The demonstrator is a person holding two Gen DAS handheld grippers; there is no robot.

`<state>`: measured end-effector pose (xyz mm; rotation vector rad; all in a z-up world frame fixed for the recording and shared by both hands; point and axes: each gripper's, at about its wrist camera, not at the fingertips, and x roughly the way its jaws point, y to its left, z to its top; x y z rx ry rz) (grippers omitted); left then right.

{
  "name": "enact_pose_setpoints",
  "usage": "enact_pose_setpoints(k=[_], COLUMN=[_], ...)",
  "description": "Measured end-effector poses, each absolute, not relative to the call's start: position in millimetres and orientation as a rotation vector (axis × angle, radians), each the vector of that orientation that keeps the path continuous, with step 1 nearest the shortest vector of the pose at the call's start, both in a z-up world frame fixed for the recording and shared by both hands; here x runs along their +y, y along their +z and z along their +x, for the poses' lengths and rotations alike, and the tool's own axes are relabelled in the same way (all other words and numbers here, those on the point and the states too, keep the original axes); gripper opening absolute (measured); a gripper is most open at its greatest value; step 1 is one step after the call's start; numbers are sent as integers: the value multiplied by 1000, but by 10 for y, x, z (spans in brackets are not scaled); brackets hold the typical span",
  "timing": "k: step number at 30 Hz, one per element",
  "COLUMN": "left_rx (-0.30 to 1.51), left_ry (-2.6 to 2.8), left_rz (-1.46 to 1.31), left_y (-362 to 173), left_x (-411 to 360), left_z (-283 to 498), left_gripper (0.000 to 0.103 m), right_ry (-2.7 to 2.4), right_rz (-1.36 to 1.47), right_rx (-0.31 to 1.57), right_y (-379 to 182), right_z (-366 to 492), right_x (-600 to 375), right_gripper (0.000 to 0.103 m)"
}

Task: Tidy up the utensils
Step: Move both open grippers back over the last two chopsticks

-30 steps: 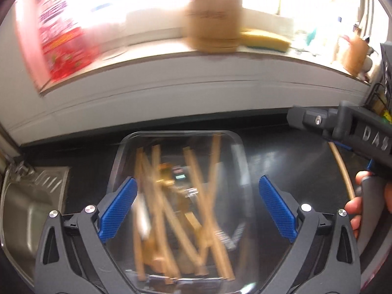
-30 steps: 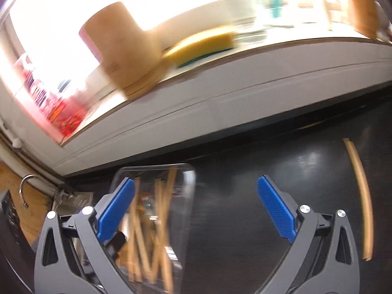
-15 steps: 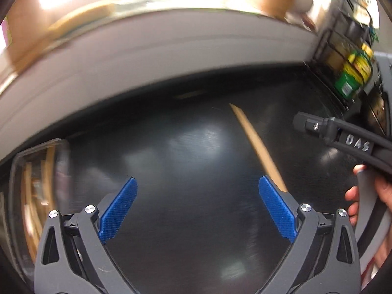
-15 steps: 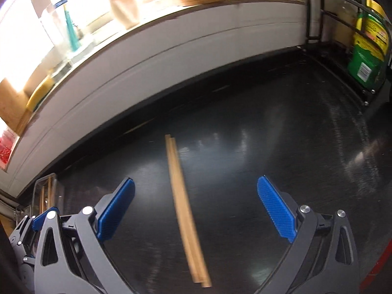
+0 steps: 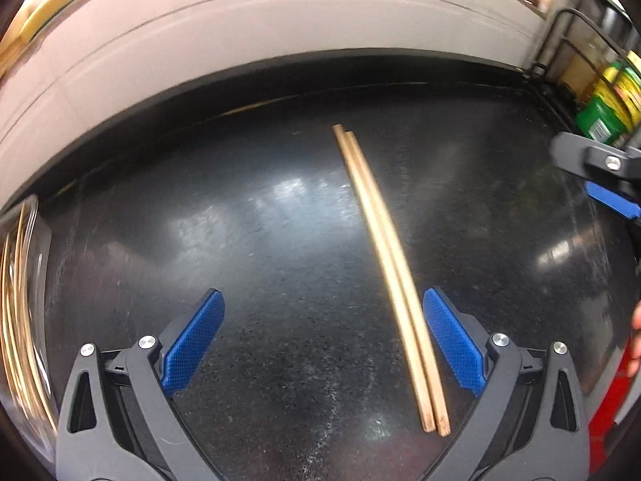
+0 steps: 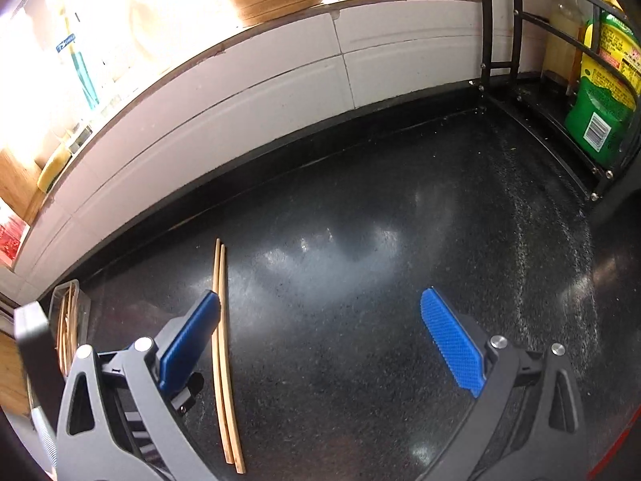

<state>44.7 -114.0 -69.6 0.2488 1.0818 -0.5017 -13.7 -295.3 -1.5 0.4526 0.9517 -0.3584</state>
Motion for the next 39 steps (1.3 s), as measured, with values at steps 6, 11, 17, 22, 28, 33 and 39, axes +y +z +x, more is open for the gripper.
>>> enact_pose_setpoints(k=[6, 11, 17, 22, 28, 33, 39], left_rx=[1116, 1128, 1132, 1127, 1115, 1108, 1103], left_ry=[-457, -441, -428, -397, -435, -456, -450], left_rz=[230, 230, 246, 273, 296, 308, 304], left_y=[-777, -843, -964, -1016, -1027, -1001, -987], left_x=[-1122, -1169, -1315, -1286, -1280, -1200, -1159], left_z=[493, 495, 522, 561, 593, 619, 604], left_gripper=[97, 97, 97, 97, 97, 97, 97], right_ry=[-312, -287, -279, -274, -204, -201, -168], right_rz=[448, 445, 439, 412, 319, 214, 199], right_rx=[943, 937, 944, 967, 1073, 1152, 1202], right_y=[16, 36, 24, -27, -244, -453, -616], right_z=[-83, -55, -62, -34, 177, 343, 419], right_x=[-2985, -2989, -2977, -2894, -2556, -2335, -2178], right_gripper=[97, 97, 97, 97, 97, 83, 70])
